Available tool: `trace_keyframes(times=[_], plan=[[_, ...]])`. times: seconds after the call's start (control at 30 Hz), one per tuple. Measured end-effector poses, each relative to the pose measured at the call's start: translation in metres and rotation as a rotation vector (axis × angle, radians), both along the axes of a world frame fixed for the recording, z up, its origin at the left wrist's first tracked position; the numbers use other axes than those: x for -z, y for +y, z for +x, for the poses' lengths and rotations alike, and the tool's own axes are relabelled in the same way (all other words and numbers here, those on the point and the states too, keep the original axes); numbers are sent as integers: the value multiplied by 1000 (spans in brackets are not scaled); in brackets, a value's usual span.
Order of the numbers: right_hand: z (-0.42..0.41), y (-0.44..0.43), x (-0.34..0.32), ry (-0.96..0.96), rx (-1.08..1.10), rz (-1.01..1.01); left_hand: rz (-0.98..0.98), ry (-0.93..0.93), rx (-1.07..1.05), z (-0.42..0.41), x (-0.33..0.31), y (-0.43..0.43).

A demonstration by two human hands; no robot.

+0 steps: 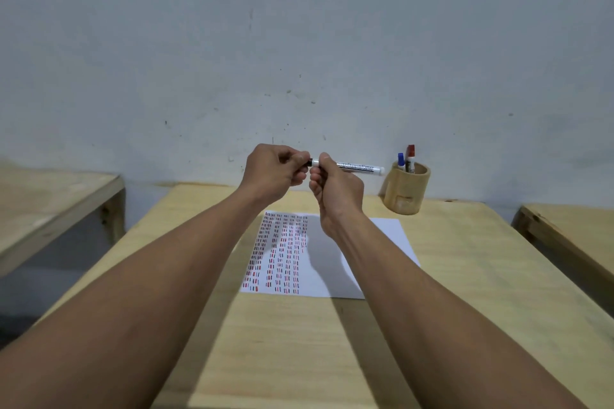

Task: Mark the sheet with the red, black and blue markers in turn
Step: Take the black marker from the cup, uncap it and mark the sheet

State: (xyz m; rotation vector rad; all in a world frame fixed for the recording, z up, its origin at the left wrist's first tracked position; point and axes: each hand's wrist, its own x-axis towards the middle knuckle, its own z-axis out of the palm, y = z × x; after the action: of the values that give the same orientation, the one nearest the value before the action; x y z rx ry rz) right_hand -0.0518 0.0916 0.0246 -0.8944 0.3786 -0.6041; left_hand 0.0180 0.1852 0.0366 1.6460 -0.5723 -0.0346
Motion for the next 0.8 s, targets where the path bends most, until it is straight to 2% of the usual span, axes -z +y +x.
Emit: trace_keyframes(times=[0.27, 0.5, 0.7, 0.77, 0.8], plan=[[5, 1, 8, 42, -11, -30, 18, 17, -36, 5, 8, 4], [5, -7, 14, 72, -14, -143, 8, 155, -2, 1, 7, 3], [5, -8, 17, 90, 30, -207, 74, 253, -28, 9, 3, 14], [3, -13, 17, 114, 37, -224, 140, 185, -58, 16, 6, 26], [1, -15, 17, 130, 30, -245, 235, 101, -86, 19, 10, 32]])
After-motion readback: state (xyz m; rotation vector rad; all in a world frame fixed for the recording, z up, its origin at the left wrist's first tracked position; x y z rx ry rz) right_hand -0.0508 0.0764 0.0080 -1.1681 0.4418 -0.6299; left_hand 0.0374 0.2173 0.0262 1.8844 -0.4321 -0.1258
